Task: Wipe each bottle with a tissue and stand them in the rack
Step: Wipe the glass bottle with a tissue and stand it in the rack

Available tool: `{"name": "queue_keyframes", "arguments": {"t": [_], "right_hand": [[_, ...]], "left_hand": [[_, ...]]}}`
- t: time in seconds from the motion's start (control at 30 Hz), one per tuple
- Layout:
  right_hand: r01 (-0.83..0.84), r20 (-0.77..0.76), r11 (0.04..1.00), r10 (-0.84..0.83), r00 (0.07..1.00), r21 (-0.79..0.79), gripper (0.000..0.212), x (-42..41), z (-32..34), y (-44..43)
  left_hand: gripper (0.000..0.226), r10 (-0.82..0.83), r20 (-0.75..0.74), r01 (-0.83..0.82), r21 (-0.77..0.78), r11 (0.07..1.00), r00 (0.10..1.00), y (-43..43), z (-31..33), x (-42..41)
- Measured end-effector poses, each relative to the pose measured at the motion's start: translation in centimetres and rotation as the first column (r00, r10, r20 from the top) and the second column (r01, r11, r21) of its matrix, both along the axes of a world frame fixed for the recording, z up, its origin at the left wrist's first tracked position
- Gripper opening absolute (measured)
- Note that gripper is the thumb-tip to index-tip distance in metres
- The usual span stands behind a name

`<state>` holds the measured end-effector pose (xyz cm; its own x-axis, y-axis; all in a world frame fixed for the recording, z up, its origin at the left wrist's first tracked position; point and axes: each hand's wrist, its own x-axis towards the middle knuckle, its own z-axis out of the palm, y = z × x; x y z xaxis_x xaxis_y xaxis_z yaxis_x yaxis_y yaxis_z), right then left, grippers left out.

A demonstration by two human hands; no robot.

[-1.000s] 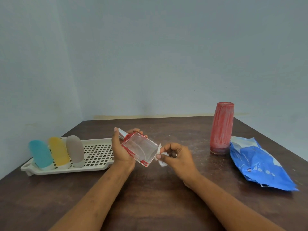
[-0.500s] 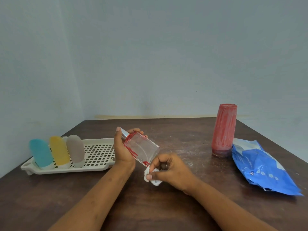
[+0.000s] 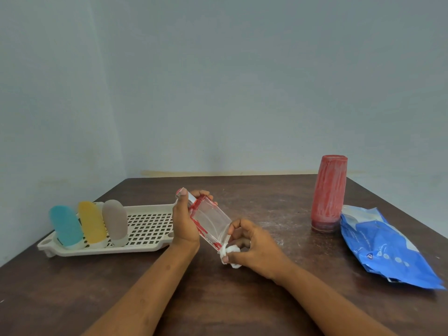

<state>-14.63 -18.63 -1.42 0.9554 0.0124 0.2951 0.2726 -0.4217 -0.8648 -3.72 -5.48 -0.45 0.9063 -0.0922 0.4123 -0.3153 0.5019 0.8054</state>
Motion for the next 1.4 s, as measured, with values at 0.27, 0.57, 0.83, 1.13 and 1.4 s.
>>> {"name": "queue_keyframes", "arguments": {"t": [0.27,0.57,0.83,1.13,1.4], "right_hand": [[0.059,0.036,0.985,-0.054,0.998,-0.163,0.061,0.2,-0.4,0.2],[0.169,0.078,0.982,-0.163,0.984,-0.085,0.063,0.7,-0.7,0.0],[0.158,0.049,0.979,-0.166,0.985,0.129,0.047,0.9,-0.6,-0.7],[0.133,-0.115,0.94,-0.101,0.988,0.313,0.034,0.5,-0.2,-1.2],[0.116,-0.297,0.815,0.072,0.952,0.567,0.02,0.4,0.7,-2.4]], "left_hand": [[0.062,0.091,-0.1,-0.083,0.086,0.993,0.991,-0.5,0.0,-0.2],[0.086,0.124,-0.168,-0.084,0.224,0.971,0.978,-0.7,0.4,-0.7],[0.124,0.053,0.048,-0.071,0.545,0.835,0.997,0.2,0.5,-0.7],[0.07,0.086,0.408,-0.397,0.783,0.479,0.909,1.0,1.3,-1.8],[0.114,0.184,0.43,-0.463,0.755,0.465,0.884,0.6,0.8,-1.0]]}}
